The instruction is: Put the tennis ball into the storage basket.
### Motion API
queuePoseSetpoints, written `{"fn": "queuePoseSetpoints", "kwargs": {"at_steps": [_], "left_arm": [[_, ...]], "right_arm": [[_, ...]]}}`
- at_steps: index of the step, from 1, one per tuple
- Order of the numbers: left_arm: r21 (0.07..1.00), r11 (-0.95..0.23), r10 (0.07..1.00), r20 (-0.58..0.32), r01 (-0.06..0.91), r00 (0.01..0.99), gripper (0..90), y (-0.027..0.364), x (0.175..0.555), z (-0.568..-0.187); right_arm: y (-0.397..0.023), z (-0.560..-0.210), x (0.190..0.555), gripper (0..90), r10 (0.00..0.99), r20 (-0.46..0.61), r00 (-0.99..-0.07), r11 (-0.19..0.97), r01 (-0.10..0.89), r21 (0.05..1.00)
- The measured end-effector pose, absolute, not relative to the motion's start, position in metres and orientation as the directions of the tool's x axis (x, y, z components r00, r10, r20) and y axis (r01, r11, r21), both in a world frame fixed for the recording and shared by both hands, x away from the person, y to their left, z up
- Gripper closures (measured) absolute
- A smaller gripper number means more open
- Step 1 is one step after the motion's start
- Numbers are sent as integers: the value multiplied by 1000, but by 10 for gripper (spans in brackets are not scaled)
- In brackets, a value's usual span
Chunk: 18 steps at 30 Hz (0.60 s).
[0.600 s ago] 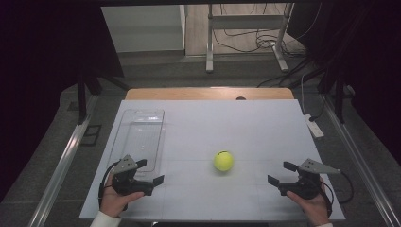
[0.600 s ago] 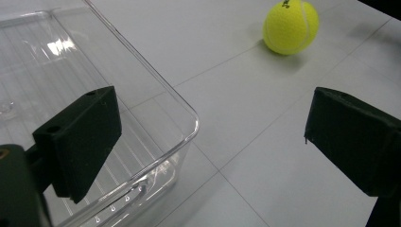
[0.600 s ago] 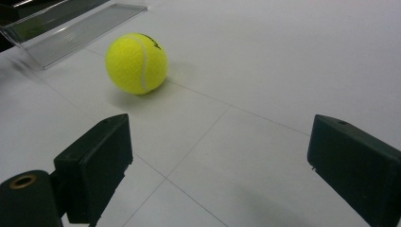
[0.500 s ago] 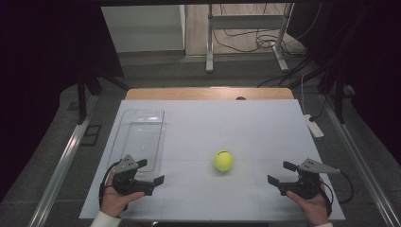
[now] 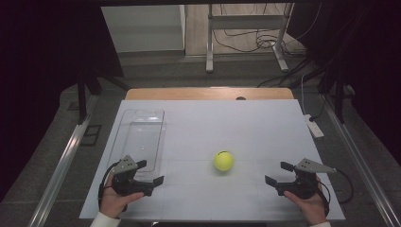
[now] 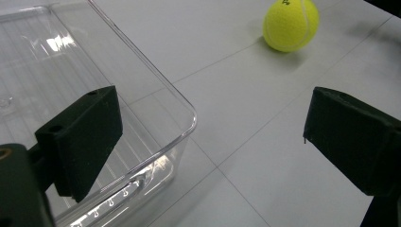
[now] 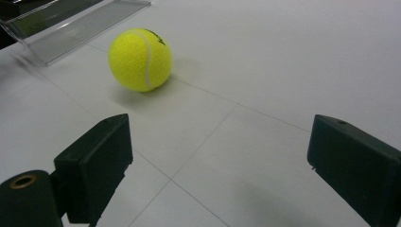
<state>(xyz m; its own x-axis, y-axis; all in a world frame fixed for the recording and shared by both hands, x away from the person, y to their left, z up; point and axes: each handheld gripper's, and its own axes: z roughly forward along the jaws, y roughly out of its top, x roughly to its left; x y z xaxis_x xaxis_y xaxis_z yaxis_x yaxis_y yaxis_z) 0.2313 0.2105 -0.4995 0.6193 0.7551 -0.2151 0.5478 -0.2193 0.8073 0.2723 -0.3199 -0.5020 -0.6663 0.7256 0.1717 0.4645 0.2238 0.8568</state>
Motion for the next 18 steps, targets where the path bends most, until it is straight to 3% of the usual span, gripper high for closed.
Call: {"fn": "queuePoseSetpoints", "kwargs": {"at_steps": [18], "left_arm": [[792,-243,758,-205,559,620,71,195,235,-484]], "right_arm": [[-319,-501,272,76,726,171,-666,219,460,861]]}}
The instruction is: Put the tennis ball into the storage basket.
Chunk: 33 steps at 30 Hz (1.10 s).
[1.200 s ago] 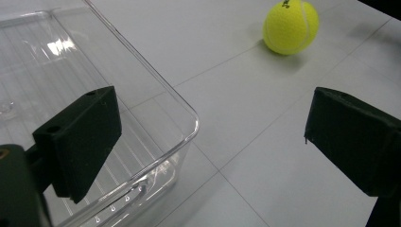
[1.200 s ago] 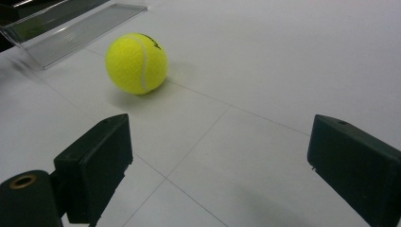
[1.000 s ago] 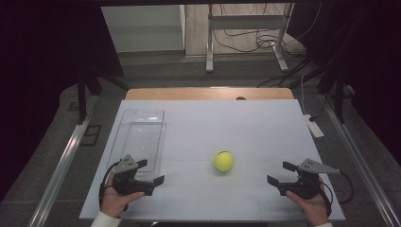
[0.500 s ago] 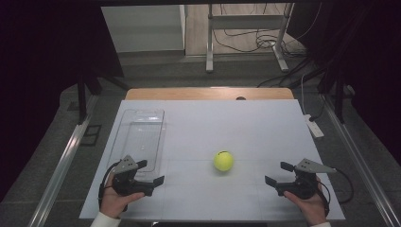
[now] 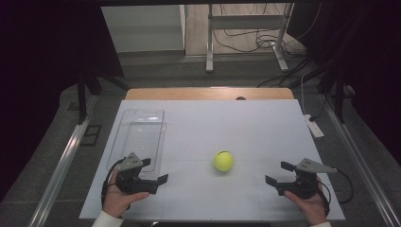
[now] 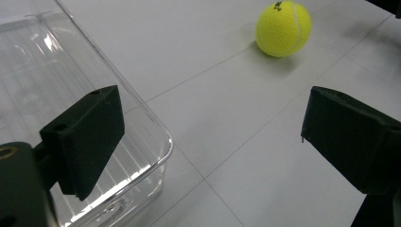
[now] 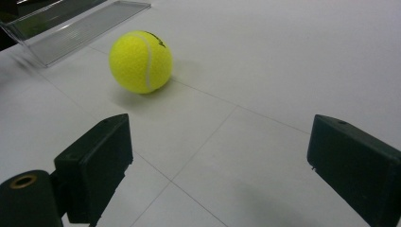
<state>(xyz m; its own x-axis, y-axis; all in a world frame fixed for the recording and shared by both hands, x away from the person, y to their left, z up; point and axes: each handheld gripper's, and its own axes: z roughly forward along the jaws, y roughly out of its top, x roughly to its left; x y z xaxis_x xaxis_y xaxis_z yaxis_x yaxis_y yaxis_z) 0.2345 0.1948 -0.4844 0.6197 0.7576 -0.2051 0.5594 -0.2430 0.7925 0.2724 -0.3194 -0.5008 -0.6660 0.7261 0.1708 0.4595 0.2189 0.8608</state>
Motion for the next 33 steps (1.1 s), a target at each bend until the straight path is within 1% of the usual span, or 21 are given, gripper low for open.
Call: {"fn": "queuePoseSetpoints", "kwargs": {"at_steps": [16,24,33], "left_arm": [[770,-291,732,-202,567,650,74,174,244,-471],[765,-343,690,-188,544,699,71,152,252,-462],[756,-380,659,-184,533,730,70,133,259,-456]], "right_arm": [[-316,-501,273,77,720,171,-673,222,456,862],[-314,-501,274,77,717,168,-677,227,454,862],[-312,-501,275,74,711,170,-682,230,454,861]]}}
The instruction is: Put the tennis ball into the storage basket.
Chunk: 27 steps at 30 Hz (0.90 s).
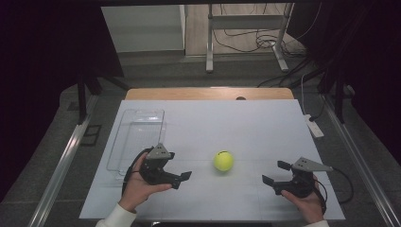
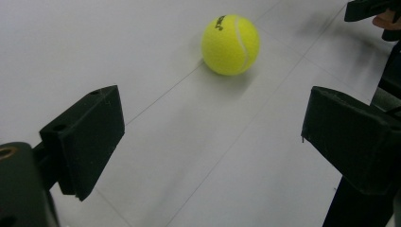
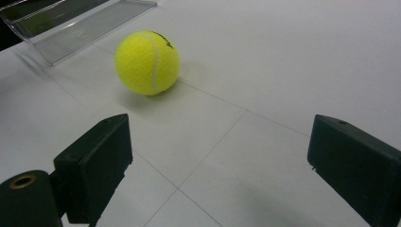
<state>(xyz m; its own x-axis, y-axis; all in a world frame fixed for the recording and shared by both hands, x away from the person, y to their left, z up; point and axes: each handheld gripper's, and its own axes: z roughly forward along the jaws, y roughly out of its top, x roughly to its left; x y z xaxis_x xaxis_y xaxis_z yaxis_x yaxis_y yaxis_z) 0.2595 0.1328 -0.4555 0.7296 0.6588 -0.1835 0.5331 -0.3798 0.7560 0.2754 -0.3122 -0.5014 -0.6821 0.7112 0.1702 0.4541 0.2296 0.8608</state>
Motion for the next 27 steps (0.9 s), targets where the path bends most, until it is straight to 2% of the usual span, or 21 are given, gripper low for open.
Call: {"fn": "queuePoseSetpoints", "kwargs": {"at_steps": [27], "left_arm": [[729,-448,601,-183,518,778,72,90,282,-458]], "right_arm": [[-314,-503,277,69,715,172,-677,233,464,855]]}}
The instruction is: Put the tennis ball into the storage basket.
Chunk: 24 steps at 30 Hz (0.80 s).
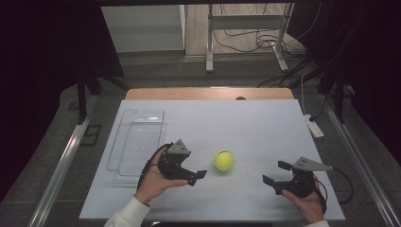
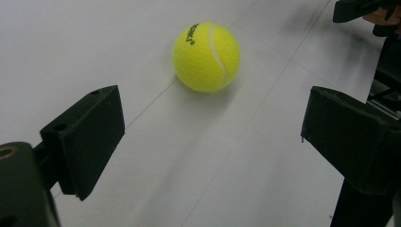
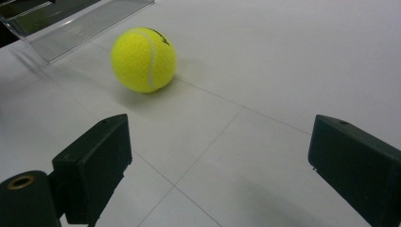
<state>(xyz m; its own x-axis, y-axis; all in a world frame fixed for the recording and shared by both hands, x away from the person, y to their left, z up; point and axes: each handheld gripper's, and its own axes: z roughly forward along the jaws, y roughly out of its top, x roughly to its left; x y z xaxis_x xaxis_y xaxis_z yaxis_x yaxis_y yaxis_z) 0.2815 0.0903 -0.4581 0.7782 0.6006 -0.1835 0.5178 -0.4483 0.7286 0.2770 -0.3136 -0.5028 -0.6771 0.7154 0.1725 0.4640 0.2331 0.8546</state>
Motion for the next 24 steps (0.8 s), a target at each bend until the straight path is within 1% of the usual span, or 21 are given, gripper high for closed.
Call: {"fn": "queuePoseSetpoints", "kwargs": {"at_steps": [24], "left_arm": [[710,-489,567,-183,507,803,70,65,293,-462]], "right_arm": [[-313,-503,277,70,717,171,-676,236,466,853]]}}
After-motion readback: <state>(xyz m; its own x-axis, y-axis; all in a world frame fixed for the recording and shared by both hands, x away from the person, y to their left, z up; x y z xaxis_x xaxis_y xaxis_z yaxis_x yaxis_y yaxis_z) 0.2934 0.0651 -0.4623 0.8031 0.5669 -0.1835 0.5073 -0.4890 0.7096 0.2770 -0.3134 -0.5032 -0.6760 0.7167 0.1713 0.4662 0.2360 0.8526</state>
